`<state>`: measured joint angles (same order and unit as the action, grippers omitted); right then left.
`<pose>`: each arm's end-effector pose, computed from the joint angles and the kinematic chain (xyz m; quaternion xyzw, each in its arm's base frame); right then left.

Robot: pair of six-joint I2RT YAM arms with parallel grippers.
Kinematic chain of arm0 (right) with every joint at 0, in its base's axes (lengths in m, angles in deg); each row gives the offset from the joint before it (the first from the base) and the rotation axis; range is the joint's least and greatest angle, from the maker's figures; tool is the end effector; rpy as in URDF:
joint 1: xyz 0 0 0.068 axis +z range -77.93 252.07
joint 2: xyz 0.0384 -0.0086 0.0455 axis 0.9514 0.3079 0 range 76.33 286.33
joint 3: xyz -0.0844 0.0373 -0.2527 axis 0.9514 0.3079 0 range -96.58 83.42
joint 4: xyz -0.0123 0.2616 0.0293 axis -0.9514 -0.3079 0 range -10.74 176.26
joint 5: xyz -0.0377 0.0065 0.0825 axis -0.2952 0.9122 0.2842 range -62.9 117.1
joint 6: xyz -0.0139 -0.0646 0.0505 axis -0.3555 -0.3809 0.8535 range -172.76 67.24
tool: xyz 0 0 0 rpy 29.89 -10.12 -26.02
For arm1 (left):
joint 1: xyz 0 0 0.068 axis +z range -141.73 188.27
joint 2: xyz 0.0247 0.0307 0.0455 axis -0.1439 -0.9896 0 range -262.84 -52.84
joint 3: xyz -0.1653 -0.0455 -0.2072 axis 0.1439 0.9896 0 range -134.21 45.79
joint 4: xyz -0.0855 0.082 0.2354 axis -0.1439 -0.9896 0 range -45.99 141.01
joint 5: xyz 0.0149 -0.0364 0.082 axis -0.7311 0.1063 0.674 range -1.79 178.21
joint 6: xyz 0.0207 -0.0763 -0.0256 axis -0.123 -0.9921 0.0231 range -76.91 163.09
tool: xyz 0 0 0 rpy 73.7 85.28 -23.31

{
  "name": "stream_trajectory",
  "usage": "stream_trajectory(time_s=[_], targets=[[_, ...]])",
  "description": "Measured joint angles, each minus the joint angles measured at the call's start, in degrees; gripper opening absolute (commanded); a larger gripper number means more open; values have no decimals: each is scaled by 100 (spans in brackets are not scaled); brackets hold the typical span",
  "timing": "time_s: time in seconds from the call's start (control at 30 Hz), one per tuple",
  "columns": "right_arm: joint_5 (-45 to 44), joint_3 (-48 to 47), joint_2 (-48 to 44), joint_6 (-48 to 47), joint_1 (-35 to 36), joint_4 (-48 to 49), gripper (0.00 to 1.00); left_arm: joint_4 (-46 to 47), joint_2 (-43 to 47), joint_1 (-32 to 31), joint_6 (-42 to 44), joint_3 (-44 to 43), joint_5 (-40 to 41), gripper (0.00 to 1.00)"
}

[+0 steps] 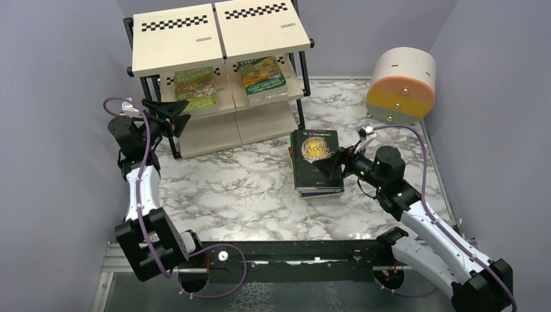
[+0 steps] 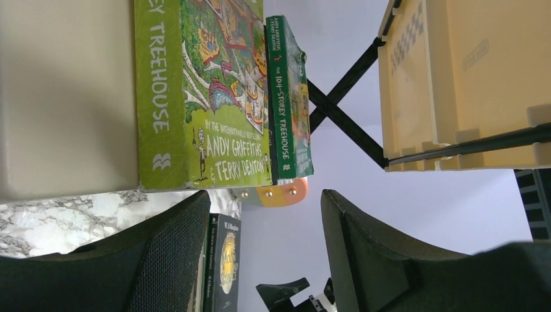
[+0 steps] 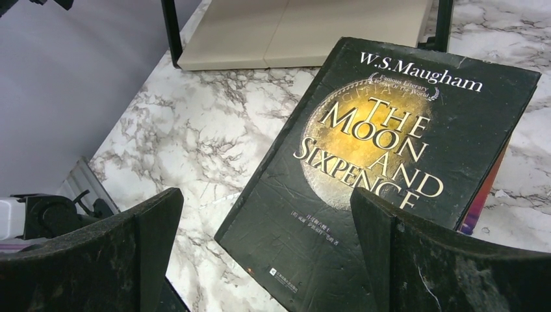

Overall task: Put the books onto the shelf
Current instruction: Place the book on the shelf, then pick up the book from the center of the board.

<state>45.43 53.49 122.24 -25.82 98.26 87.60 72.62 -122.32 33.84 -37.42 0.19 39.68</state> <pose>0.1977 0.1228 0.2538 -0.0923 0.7820 0.3826 0.4834 0.2952 0.0810 0.3070 -0.3539 0.6228 -0.5543 0.4239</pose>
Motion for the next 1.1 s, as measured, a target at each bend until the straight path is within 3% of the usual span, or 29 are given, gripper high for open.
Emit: stream_trajectory(time_s=[0.2,0.47,0.77,1.1], targets=[[-48,-2,-33,-2,0,-22,100,17,103,0,-44,46,-2,57],[-562,-634,483,31,0,-754,100,-339,1217,-450,98,498,59,56],[-1700,-750,605,459,0,-1705,100,-1156,1834,-2426,758,658,699,56],[-2059,-750,501,702,0,-2087,99,-1488,966,-4870,1346,758,1969,56]])
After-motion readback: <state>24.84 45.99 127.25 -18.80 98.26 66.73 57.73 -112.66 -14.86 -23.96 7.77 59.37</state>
